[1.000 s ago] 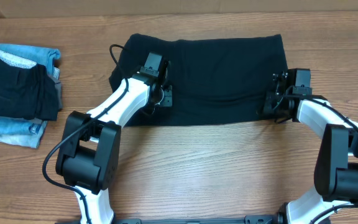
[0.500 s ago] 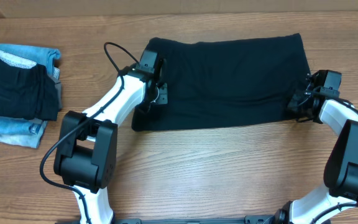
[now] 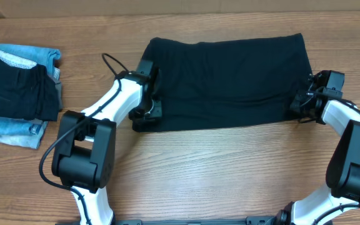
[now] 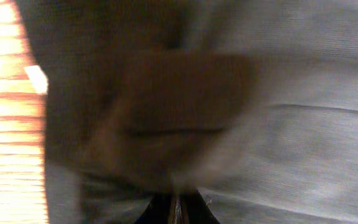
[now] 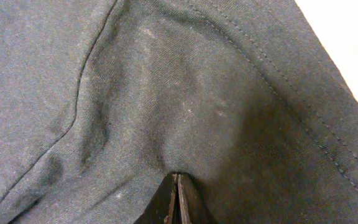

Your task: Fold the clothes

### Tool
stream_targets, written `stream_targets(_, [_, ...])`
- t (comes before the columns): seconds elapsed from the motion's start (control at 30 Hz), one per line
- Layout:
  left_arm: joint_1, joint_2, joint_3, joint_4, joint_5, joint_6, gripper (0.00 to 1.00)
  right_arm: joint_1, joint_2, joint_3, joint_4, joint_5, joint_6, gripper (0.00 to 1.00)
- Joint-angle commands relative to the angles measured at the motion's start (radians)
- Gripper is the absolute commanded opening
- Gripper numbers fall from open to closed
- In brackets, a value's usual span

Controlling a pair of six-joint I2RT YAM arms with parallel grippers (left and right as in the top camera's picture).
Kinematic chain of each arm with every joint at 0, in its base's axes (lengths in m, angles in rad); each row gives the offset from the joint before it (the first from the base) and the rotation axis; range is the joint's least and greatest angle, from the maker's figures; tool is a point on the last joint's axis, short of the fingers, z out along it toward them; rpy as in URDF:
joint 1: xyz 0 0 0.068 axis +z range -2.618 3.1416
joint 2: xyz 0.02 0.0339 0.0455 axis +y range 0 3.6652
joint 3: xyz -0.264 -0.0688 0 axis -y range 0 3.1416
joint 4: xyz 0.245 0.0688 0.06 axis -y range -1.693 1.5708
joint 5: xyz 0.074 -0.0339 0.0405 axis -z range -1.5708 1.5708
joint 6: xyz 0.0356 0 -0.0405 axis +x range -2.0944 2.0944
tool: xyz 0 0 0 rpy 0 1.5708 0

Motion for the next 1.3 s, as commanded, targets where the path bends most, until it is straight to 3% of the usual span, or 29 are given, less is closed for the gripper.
stream_targets(0.0, [0.059, -0.008, -0.034, 0.023, -0.128, -0.021, 0.05, 0.002, 0.064, -0.034, -0.039, -0.133, 0.005, 0.04])
stream_targets(0.27, [0.188, -0.008, -0.072, 0.056, -0.235, -0.001, 0.04, 0.186, 0.064, -0.034, -0.077, -0.177, 0.084, 0.04])
stream_targets(0.37, [0.208, -0.008, -0.072, 0.052, -0.244, 0.011, 0.04, 0.237, 0.063, -0.032, -0.077, -0.103, 0.084, 0.04])
stream_targets(0.6, [0.212, -0.008, -0.072, 0.045, -0.321, 0.010, 0.04, 0.156, 0.062, 0.045, -0.257, 0.142, 0.083, 0.04])
stream_targets(0.7, [0.217, -0.008, -0.072, 0.044, -0.321, 0.010, 0.04, 0.114, 0.062, 0.045, -0.261, 0.137, 0.084, 0.05])
stream_targets(0.73, [0.222, -0.008, -0.072, 0.041, -0.322, 0.010, 0.04, 0.106, 0.062, 0.046, -0.261, 0.137, 0.084, 0.12])
stream_targets(0.8, [0.232, -0.008, -0.072, 0.037, -0.321, 0.010, 0.04, 0.103, 0.060, 0.056, -0.269, 0.125, 0.084, 0.13])
stream_targets(0.97, [0.232, -0.008, -0.059, 0.027, -0.321, 0.010, 0.08, 0.103, 0.025, 0.243, -0.409, 0.008, 0.083, 0.19])
stream_targets(1.13, [0.232, -0.033, 0.182, -0.136, -0.301, 0.009, 0.17, 0.116, 0.018, 0.531, -0.588, -0.094, 0.070, 0.22])
stream_targets(1.17, [0.232, -0.033, 0.275, -0.177, -0.269, 0.010, 0.23, 0.127, 0.018, 0.577, -0.613, -0.101, 0.050, 0.20])
stream_targets(1.2, [0.232, -0.033, 0.336, -0.185, -0.238, 0.011, 0.26, 0.140, 0.018, 0.601, -0.616, -0.100, 0.045, 0.04])
stream_targets(1.27, [0.232, -0.032, 0.403, -0.145, -0.118, 0.080, 0.28, 0.159, 0.019, 0.604, -0.556, -0.099, 0.041, 0.04])
